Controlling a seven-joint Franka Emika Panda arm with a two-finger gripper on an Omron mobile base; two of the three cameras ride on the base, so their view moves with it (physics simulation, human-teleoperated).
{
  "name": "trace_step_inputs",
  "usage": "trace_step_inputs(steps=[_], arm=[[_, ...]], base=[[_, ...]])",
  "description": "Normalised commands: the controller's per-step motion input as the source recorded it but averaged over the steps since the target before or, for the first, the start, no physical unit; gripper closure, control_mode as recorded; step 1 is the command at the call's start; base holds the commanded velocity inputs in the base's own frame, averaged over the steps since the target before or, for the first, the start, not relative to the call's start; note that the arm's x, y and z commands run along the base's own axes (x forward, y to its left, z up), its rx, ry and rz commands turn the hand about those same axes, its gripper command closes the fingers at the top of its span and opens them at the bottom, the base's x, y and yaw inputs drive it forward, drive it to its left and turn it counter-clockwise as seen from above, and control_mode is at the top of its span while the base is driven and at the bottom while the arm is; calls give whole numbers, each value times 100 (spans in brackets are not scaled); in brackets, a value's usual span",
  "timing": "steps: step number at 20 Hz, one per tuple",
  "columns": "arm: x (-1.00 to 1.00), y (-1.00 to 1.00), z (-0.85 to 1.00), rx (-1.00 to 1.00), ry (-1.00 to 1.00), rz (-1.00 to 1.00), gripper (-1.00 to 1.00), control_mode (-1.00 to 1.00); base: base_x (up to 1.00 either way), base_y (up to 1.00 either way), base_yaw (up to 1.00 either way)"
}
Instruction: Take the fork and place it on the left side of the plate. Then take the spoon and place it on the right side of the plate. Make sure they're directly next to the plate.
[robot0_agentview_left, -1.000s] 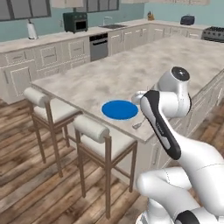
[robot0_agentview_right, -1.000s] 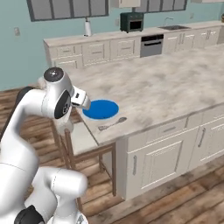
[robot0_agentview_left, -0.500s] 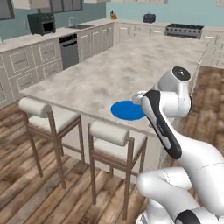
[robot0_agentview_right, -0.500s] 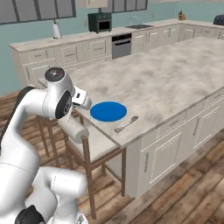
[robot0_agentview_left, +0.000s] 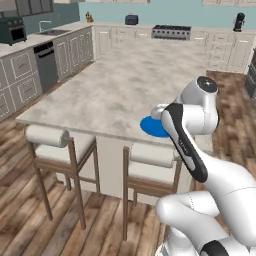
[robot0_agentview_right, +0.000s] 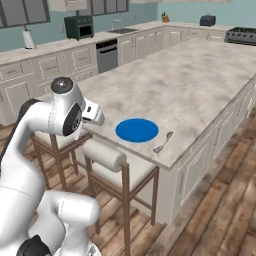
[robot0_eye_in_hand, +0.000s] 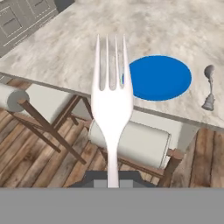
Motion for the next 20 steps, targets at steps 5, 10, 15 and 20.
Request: trace_step_inputs(steps=[5, 10, 15, 20], arm=[[0, 0, 0, 0, 0, 0, 100, 100], [0, 0, 0, 0, 0, 0, 100, 100], [0, 0, 0, 0, 0, 0, 100, 100], [0, 0, 0, 0, 0, 0, 100, 100]], base=[[43, 76, -34], [56, 53, -23], [65, 63, -29], [52, -6, -18]])
